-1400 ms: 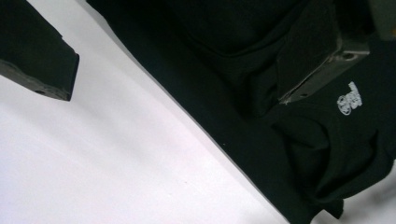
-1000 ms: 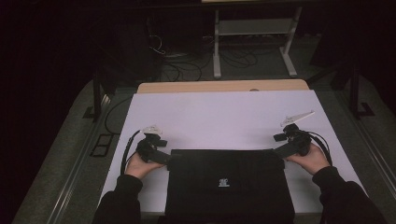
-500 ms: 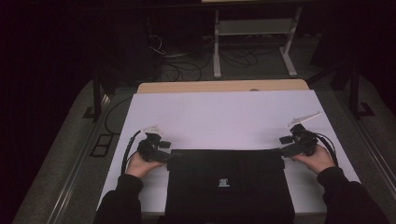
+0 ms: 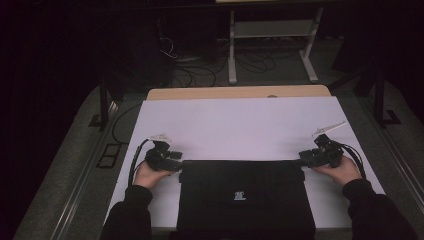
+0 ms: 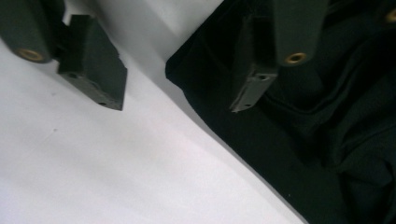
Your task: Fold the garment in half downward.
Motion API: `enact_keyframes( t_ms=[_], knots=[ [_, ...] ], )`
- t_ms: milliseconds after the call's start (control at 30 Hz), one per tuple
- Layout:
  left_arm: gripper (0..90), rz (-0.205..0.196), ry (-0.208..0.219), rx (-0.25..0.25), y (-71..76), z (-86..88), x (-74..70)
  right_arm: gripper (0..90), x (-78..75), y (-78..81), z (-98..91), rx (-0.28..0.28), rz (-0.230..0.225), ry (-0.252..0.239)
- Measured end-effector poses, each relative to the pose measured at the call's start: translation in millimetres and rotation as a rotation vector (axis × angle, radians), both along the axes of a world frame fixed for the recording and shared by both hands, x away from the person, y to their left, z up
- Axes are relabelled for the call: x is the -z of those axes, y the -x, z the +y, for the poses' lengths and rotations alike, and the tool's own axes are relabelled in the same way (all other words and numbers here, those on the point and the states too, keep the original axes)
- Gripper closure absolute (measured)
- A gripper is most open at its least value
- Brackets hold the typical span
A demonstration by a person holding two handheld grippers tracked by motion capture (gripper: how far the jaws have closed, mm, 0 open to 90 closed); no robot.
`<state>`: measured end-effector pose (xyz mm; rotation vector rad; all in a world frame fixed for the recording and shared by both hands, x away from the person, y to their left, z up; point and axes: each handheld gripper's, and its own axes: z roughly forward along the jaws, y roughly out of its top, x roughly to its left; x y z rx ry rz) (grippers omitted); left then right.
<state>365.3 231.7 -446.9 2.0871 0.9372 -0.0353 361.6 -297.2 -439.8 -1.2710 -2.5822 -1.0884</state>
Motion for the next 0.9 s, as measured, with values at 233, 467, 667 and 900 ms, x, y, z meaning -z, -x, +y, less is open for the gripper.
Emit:
enact_keyframes(
  t_ms=[233, 467, 667, 900],
  knots=[
    [38.0, 0.004, 0.018, -0.002, -2.4, 3.2, 1.9, 53.8, 2.6, -0.7, 4.6, -0.025, 0.006, 0.012],
    [49.8, 0.002, 0.009, 0.02, -1.8, -0.8, 2.3, 70.6, 3.1, -0.9, 7.5, -0.031, 0.009, 0.021],
    [56.8, 0.008, 0.006, 0.025, -1.3, -3.1, 2.5, 77.5, 3.0, -1.3, 7.7, -0.011, 0.018, 0.008],
    [67.3, -0.003, -0.027, 0.045, 1.5, -10.7, 1.4, 83.5, 4.4, -1.8, 7.8, 0.007, 0.055, -0.02]
  ],
)
